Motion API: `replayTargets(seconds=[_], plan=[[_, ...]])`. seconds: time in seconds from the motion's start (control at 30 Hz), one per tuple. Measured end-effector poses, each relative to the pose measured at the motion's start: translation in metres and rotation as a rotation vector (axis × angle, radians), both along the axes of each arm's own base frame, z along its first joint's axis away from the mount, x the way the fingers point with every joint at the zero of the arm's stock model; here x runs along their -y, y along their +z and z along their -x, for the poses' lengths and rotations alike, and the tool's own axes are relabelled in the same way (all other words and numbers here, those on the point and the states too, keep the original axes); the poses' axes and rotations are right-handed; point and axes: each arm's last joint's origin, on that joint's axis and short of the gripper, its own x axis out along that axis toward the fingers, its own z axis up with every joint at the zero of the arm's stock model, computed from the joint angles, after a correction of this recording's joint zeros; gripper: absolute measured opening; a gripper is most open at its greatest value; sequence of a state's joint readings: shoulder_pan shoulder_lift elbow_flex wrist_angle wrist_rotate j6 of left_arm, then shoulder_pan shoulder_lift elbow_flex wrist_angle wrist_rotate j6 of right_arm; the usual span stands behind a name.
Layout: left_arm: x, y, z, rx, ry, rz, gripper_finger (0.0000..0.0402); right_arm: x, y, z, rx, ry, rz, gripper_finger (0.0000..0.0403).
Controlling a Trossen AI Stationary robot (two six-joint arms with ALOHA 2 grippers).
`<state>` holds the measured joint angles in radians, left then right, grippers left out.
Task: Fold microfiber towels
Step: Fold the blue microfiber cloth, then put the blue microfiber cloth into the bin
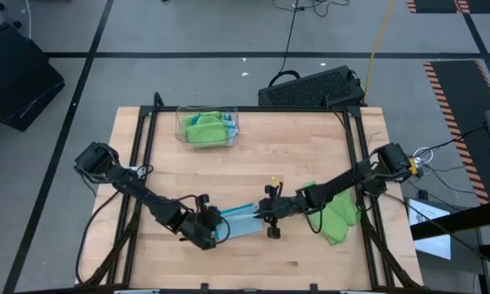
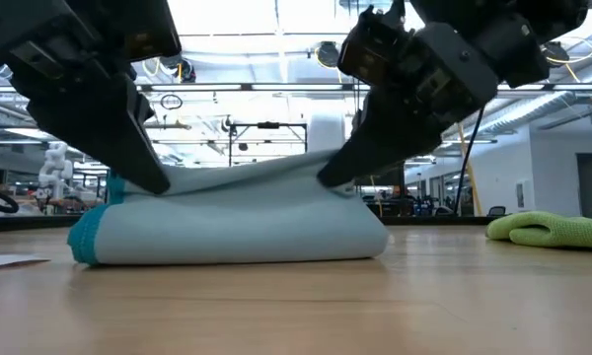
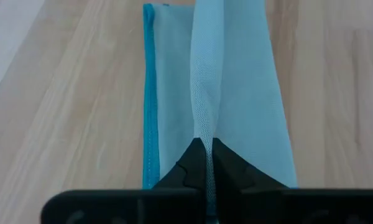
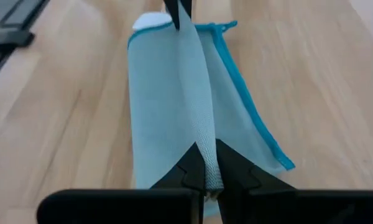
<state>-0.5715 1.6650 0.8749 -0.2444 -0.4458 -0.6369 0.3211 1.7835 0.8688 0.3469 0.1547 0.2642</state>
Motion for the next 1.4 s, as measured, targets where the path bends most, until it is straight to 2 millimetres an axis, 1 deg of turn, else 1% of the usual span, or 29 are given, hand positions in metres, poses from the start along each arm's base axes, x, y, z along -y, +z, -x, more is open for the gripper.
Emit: replayTargets(seconds=[0.23, 0.33, 0.43, 0.53, 0.63, 0.73, 0.8, 0.87, 0.93, 1.03, 1.13, 1.27, 1.33, 1.4], plan=[[-0.001, 0.000, 0.000, 0.007, 0.043, 0.005, 0.0039, 0.003, -0.002, -0.002, 0.007, -0.019, 0.032, 0.0017], [-0.002, -0.001, 0.001, 0.010, 0.077, 0.007, 0.0042, 0.004, -0.005, -0.002, 0.017, -0.070, 0.078, 0.0033], [-0.003, -0.002, 0.003, 0.011, 0.126, 0.006, 0.0047, 0.005, -0.009, -0.003, 0.018, -0.104, 0.105, 0.0075], [-0.005, -0.003, 0.007, 0.001, 0.185, -0.005, 0.0069, 0.006, -0.012, -0.004, 0.024, -0.158, 0.128, 0.0139], [-0.008, -0.004, 0.010, -0.007, 0.243, -0.019, 0.0106, 0.008, -0.012, -0.004, 0.033, -0.211, 0.140, 0.0207], [-0.010, -0.005, 0.011, 0.001, 0.283, -0.038, 0.0146, 0.009, -0.011, -0.004, 0.043, -0.250, 0.177, 0.0263], [-0.011, -0.005, 0.012, 0.007, 0.301, -0.056, 0.0171, 0.008, -0.011, -0.003, 0.050, -0.263, 0.190, 0.0289], [-0.011, -0.005, 0.011, 0.013, 0.306, -0.059, 0.0192, 0.006, -0.010, -0.003, 0.053, -0.269, 0.195, 0.0304], [-0.010, -0.004, 0.010, 0.025, 0.294, -0.055, 0.0206, 0.002, -0.010, -0.001, 0.054, -0.257, 0.194, 0.0308], [-0.003, -0.001, 0.005, 0.082, 0.241, -0.034, 0.0214, -0.007, -0.011, 0.001, 0.048, -0.191, 0.186, 0.0303], [0.005, 0.006, -0.004, 0.179, 0.165, -0.012, 0.0213, -0.018, -0.011, 0.005, 0.041, -0.125, 0.196, 0.0287], [0.011, 0.009, -0.015, 0.276, 0.088, -0.012, 0.0202, -0.029, -0.011, 0.010, 0.046, -0.064, 0.231, 0.0268], [0.016, 0.007, -0.021, 0.323, 0.053, -0.013, 0.0199, -0.033, -0.011, 0.011, 0.051, -0.043, 0.238, 0.0261], [0.019, 0.000, -0.025, 0.329, 0.010, -0.041, 0.0202, -0.035, -0.011, 0.012, 0.046, -0.025, 0.235, 0.0256]])
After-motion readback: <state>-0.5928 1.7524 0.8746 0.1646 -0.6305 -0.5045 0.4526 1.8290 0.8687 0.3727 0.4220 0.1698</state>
